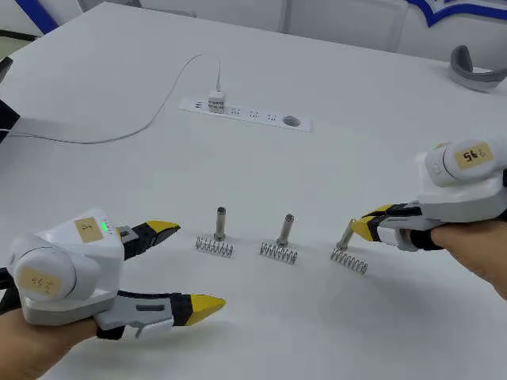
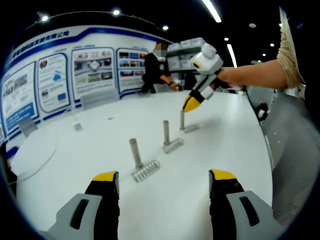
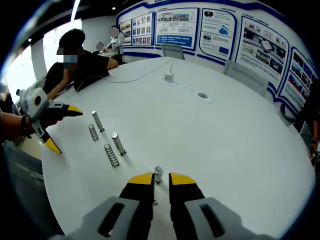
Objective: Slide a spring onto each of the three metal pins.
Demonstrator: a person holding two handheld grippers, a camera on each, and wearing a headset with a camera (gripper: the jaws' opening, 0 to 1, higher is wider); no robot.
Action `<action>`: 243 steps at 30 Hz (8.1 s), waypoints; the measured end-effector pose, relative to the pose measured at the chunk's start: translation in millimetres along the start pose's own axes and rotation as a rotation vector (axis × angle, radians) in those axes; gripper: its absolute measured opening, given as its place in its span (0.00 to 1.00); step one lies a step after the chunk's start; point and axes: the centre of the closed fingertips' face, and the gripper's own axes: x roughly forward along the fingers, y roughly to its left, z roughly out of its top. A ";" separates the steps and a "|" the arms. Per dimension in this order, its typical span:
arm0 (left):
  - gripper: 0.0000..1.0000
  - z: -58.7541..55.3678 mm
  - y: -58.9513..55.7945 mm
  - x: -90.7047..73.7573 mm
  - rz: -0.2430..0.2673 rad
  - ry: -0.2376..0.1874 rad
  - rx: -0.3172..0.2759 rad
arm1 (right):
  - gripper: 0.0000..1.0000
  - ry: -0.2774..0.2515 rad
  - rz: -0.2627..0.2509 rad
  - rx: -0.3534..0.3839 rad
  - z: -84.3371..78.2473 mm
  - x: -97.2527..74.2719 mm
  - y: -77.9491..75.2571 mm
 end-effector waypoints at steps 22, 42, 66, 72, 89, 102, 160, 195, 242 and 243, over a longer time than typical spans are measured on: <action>0.74 0.7 0.9 -3.2 0.006 -0.001 -0.004 | 0.15 0.174 0.157 -0.192 -56.3 15.8 18.4; 0.73 6.8 -7.5 -4.4 -0.010 -0.013 -0.020 | 0.12 0.200 0.257 -0.236 -61.7 20.3 21.4; 0.63 9.1 -43.8 12.6 -0.121 -0.013 0.021 | 0.11 0.156 0.351 -0.328 -39.3 -5.3 74.9; 0.58 12.0 -52.1 21.5 -0.147 -0.024 0.029 | 0.11 0.150 0.416 -0.384 -35.4 -3.8 95.8; 0.37 23.3 -81.5 49.5 -0.254 -0.038 0.129 | 0.11 0.176 0.511 -0.506 -30.4 -5.0 130.1; 0.19 23.1 -92.1 57.3 -0.290 -0.034 0.222 | 0.11 0.200 0.531 -0.540 -31.6 -8.6 139.1; 0.11 31.7 -88.6 59.4 -0.273 -0.070 0.154 | 0.12 0.055 0.522 -0.581 18.0 -22.7 167.7; 0.44 19.1 -43.3 25.6 -0.140 -0.046 0.056 | 0.12 0.039 0.405 -0.509 29.5 -37.4 117.9; 0.63 4.3 3.0 5.1 0.004 -0.022 -0.012 | 0.12 0.117 0.216 -0.382 35.8 -15.1 16.3; 0.63 4.1 3.0 4.9 0.004 -0.022 -0.012 | 0.12 0.122 0.214 -0.383 34.8 -14.8 16.0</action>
